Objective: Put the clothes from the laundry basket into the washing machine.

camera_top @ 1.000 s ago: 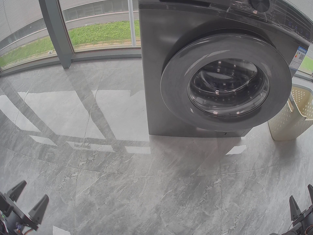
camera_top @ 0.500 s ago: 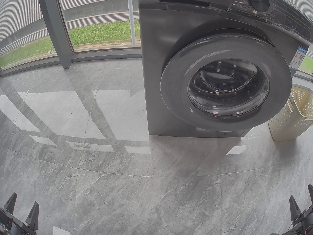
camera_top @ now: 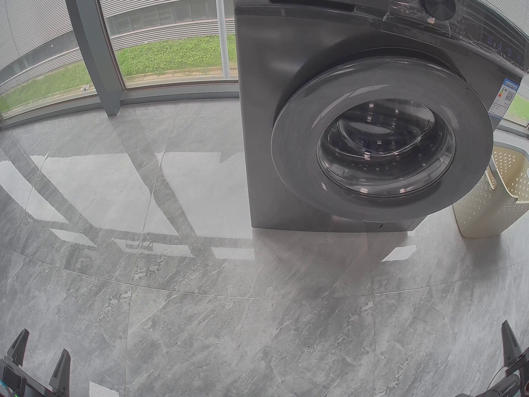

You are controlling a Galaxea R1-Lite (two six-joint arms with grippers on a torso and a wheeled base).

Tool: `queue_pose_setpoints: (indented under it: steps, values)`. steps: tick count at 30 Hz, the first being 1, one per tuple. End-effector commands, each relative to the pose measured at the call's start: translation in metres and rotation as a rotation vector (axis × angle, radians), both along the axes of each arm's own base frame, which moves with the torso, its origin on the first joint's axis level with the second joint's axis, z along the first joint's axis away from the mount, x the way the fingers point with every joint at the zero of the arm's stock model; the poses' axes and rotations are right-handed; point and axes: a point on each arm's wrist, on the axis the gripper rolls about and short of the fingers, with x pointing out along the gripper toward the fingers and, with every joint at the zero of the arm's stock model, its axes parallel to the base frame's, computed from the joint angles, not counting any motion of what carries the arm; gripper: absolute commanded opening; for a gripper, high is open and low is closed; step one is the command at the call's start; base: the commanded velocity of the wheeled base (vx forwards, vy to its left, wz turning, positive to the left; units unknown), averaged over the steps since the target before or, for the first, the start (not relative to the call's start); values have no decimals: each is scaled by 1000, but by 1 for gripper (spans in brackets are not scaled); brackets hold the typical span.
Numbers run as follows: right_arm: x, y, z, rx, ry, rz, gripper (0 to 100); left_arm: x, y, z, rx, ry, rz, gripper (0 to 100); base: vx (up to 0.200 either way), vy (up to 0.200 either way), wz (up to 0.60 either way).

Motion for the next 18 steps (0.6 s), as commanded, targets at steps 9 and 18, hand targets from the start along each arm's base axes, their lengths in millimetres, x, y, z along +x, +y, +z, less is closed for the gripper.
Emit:
queue_pose_setpoints:
  steps: [9,18]
  values:
    - [56,1,51,190,319,88,100,0,0,-6,-5,0,-19,100,0,-200,0]
    - [142,4,69,253,322,101,100,0,0,-6,8,0,-23,100,0,-200,0]
